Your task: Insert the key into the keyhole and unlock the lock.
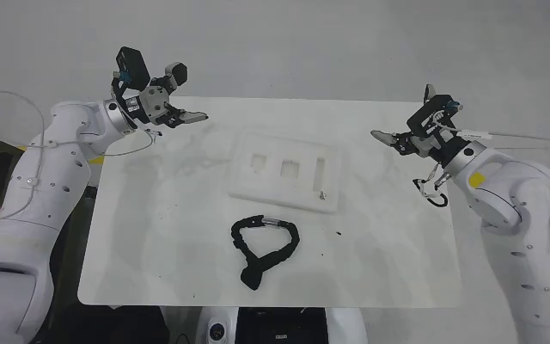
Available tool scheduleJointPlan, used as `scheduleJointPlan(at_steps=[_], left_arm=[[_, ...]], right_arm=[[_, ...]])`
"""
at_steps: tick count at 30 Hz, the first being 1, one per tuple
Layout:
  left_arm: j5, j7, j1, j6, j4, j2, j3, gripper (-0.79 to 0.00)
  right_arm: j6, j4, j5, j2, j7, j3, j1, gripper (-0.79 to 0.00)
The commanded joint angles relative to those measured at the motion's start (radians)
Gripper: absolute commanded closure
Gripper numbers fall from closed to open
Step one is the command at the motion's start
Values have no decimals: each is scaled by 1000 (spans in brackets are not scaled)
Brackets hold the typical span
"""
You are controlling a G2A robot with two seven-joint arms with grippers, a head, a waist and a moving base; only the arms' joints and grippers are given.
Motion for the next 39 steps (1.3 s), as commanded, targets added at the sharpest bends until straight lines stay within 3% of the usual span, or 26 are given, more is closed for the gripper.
scheduleJointPlan(at_steps=[1, 16, 26, 39], left_arm=[[0, 0, 0, 0, 0, 0, 0, -785], [0, 0, 0, 0, 0, 0, 0, -785], [0, 0, 0, 0, 0, 0, 0, -785], [0, 0, 0, 0, 0, 0, 0, -785]], right_arm=[[0, 0, 0, 0, 0, 0, 0, -785], [-11, 17, 41, -3, 11, -22, -9, -785], [-119, 108, 288, -12, 278, -156, 112, -785], [-37, 173, 555, -37, 686, -385, 298, -785]])
